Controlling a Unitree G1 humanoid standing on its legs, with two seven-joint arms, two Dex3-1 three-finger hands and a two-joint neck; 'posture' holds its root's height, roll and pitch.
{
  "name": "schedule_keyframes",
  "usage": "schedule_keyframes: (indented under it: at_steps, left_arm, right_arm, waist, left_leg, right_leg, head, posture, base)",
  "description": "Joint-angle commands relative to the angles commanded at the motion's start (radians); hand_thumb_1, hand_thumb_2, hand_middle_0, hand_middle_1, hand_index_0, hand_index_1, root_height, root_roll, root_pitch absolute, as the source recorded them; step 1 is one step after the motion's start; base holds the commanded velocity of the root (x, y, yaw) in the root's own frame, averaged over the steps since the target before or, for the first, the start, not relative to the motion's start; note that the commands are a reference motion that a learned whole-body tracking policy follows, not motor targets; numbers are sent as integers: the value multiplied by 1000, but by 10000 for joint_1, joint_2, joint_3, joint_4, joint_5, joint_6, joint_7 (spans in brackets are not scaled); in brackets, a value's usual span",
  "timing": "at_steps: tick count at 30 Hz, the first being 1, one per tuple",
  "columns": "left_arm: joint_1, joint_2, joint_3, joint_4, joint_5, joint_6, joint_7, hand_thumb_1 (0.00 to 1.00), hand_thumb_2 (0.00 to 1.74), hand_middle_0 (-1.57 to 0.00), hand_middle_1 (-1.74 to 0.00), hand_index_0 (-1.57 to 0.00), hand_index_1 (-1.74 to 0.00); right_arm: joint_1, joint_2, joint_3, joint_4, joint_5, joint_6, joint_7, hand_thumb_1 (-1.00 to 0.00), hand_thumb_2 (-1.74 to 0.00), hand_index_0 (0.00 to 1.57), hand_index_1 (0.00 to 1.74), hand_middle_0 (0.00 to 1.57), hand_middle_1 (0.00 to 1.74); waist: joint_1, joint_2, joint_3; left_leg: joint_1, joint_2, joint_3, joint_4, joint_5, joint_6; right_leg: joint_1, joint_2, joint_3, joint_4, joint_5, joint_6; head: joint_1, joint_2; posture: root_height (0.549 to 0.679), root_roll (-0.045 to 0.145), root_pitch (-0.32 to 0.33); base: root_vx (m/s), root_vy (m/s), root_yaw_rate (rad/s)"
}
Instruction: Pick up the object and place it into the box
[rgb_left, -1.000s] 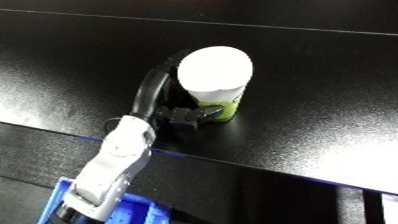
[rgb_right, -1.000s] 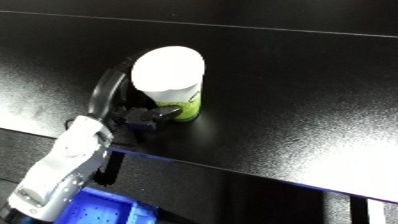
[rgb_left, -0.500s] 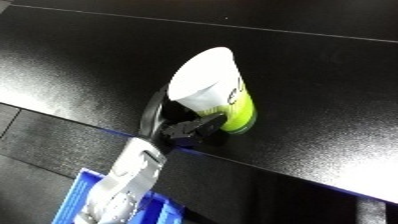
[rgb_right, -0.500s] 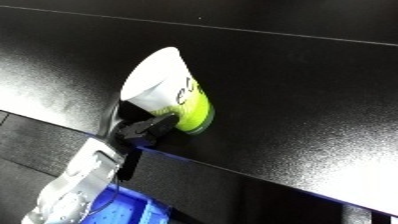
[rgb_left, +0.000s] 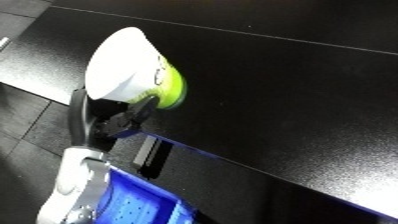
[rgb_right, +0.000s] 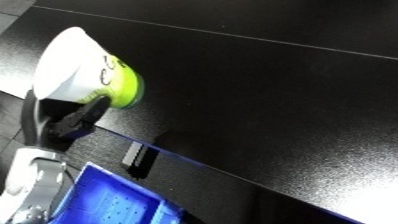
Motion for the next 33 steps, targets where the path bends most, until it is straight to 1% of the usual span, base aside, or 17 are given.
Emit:
schedule_keyframes:
  at_steps: [3,4,5,6,7,8,10,12,15,18,21,22,26,30,33]
  left_arm:
    - [542,94,548,181,-223,-295,306,1000,1740,-1570,-1740,-1570,-1740]
    - [761,65,726,261,-424,-401,368,1000,1740,-1570,-1740,-1570,-1740]
    - [991,14,886,341,-602,-507,414,1000,1740,-1570,-1740,-1570,-1740]
    - [1196,-43,1015,412,-729,-599,454,1000,1740,-1570,-1740,-1570,-1740]
    - [1437,-129,1144,531,-754,-732,519,1000,1740,-1570,-1740,-1570,-1740]
    - [1659,-215,1256,665,-747,-870,576,1000,1740,-1570,-1740,-1570,-1740]
    - [2037,-366,1456,1041,-830,-1230,709,1000,1740,-1570,-1740,-1570,-1740]
    - [2320,-524,1681,1614,-1339,-1728,805,1000,1740,-1570,-1740,-1570,-1740]
    - [2474,-589,1980,2693,-2363,-2497,687,1000,1740,-1570,-1740,-1570,-1740]
    - [2436,-403,2100,3741,-2743,-2926,772,1000,1740,-1570,-1740,-1570,-1740]
    - [2283,-86,2075,4830,-3089,-2936,1088,1000,1740,-1570,-1740,-1570,-1740]
    - [2234,26,2049,5238,-3318,-2836,1090,950,1653,-1492,-1653,-1492,-1653]
    - [2088,305,1895,6859,-4289,-2235,384,750,1305,-1178,-1305,-1178,-1305]
    - [2033,467,1852,8360,-4326,-1578,-317,550,957,-864,-957,-864,-957]
    - [2013,506,1893,9442,-4393,-1117,-730,400,696,-628,-696,-628,-696]
  right_arm:
    - [92,-10,-98,34,-5,7,4,0,0,0,0,0,0]
    - [117,-15,-140,19,-26,45,-9,0,0,0,0,0,0]
    - [144,-19,-176,-10,-47,94,-27,0,0,0,0,0,0]
    - [170,-22,-205,-44,-64,144,-46,0,0,0,0,0,0]
    - [195,-16,-246,-75,-70,203,-81,0,0,0,0,0,0]
    - [221,-5,-274,-101,-63,255,-118,0,0,0,0,0,0]
    - [257,26,-296,-105,-53,342,-188,0,0,0,0,0,0]
    - [266,66,-289,-58,-97,430,-211,0,0,0,0,0,0]
    - [227,90,-247,53,-201,570,-188,0,0,0,0,0,0]
    - [170,74,-193,138,-238,709,-206,0,0,0,0,0,0]
    - [110,87,-143,232,-266,771,-171,0,0,0,0,0,0]
    - [90,103,-126,264,-291,779,-139,0,0,0,0,0,0]
    - [65,175,-34,340,-432,764,2,0,0,0,0,0,0]
    - [73,183,50,423,-522,692,155,0,0,0,0,0,0]
    - [31,180,106,518,-544,650,251,0,0,0,0,0,0]
  waist:
    - [133,55,0]
    - [189,73,0]
    - [242,88,0]
    - [287,100,0]
    - [346,108,0]
    - [398,109,0]
    - [483,95,0]
    - [536,56,0]
    - [534,-23,0]
    - [497,-116,0]
    - [468,-242,0]
    - [458,-298,0]
    - [383,-515,0]
    - [277,-671,0]
    - [213,-745,0]
  left_leg:
    - [16,-58,-39,5,27,-15]
    - [16,-89,-54,11,36,-16]
    - [15,-118,-68,19,43,-13]
    - [12,-145,-81,28,47,-8]
    - [-1,-176,-99,39,55,6]
    - [-12,-203,-116,50,62,19]
    - [-39,-233,-154,52,91,39]
    - [-62,-238,-187,44,128,49]
    - [-68,-192,-200,15,170,46]
    - [-33,-129,-213,-90,231,35]
    - [0,-90,-255,-225,323,25]
    - [-2,-72,-271,-261,356,18]
    - [-17,26,-300,-352,438,4]
    - [26,121,-285,-440,465,20]
    - [91,162,-282,-567,501,12]
  right_leg:
    - [91,-40,-60,52,-120,-52]
    - [118,-58,-84,77,-165,-68]
    - [140,-80,-108,105,-207,-81]
    - [156,-99,-130,134,-243,-90]
    - [169,-117,-164,171,-285,-99]
    - [185,-130,-198,206,-323,-106]
    - [230,-142,-264,253,-389,-114]
    - [288,-125,-314,282,-451,-125]
    - [384,-66,-332,270,-519,-149]
    - [500,0,-331,218,-585,-178]
    - [604,61,-363,157,-628,-193]
    - [636,78,-383,134,-634,-192]
    - [760,123,-448,51,-655,-188]
    - [858,184,-459,-59,-656,-188]
    - [953,245,-446,-208,-643,-202]
  head:
    - [-930,-7]
    - [-1358,-55]
    - [-1504,-91]
    - [-1588,-104]
    - [-2125,-225]
    - [-2252,-258]
    - [-2674,-379]
    - [-3008,-432]
    - [-3510,-548]
    - [-4281,-849]
    - [-4797,-1204]
    - [-4997,-1380]
    - [-5295,-1557]
    - [-5397,-1744]
    - [-5393,-1834]
  posture:
    - [611,50,-34]
    - [611,52,-34]
    - [611,53,-35]
    - [611,54,-36]
    - [610,54,-36]
    - [610,54,-36]
    - [610,54,-38]
    - [609,52,-40]
    - [609,51,-44]
    - [610,50,-47]
    - [611,48,-49]
    - [611,47,-50]
    - [611,43,-52]
    - [612,40,-53]
    - [613,39,-52]
  base:
    - [1,4,103]
    - [2,13,113]
    - [2,10,106]
    - [1,5,91]
    - [2,-4,92]
    - [2,-9,72]
    - [6,-14,47]
    - [12,-11,37]
    - [12,-1,36]
    - [14,3,33]
    - [17,-13,40]
    - [21,-32,40]
    - [23,-24,19]
    - [14,3,-3]
    - [7,7,-4]
